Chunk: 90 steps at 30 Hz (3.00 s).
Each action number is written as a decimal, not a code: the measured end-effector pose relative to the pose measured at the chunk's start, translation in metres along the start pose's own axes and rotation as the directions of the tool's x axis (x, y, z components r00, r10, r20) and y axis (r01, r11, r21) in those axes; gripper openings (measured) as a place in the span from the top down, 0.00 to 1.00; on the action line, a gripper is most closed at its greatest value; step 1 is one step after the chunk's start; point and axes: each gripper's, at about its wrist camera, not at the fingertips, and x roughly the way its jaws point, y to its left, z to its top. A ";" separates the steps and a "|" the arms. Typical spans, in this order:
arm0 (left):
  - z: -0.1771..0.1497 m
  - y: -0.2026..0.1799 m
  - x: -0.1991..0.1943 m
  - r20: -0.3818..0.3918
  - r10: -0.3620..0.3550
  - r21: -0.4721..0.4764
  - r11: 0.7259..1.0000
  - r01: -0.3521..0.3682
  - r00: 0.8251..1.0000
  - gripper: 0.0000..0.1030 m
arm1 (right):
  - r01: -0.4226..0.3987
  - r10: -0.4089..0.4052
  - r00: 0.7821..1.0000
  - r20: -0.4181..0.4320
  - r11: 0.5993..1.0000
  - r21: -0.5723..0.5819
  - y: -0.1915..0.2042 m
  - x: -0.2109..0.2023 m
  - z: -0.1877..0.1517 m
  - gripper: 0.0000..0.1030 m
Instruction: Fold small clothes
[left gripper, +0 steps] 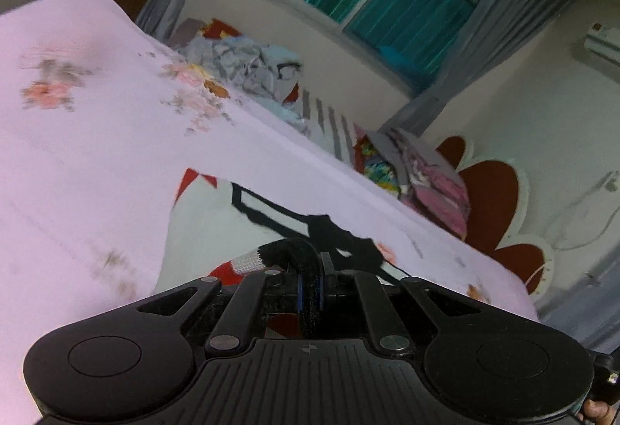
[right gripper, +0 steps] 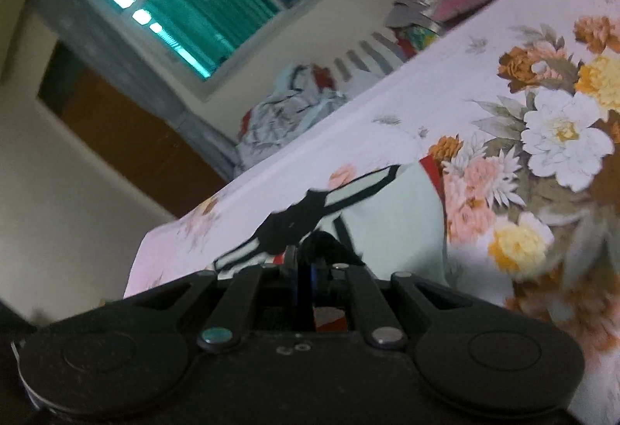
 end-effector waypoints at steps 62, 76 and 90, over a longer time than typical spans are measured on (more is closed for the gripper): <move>-0.002 -0.075 0.135 0.154 0.344 0.627 0.690 -0.361 0.926 0.38 | 0.258 -0.292 0.955 0.060 0.707 -0.659 0.060 0.189 -0.043 0.70; -0.035 -0.043 0.132 -0.003 0.291 0.577 0.782 -0.236 0.957 0.16 | 0.416 -0.449 0.885 0.124 0.642 -0.644 0.000 0.162 -0.043 0.45; -0.103 -0.118 0.126 -0.075 0.197 0.642 0.759 -0.104 0.978 0.16 | 0.237 -0.306 0.951 0.038 0.646 -0.726 0.063 0.162 -0.105 0.59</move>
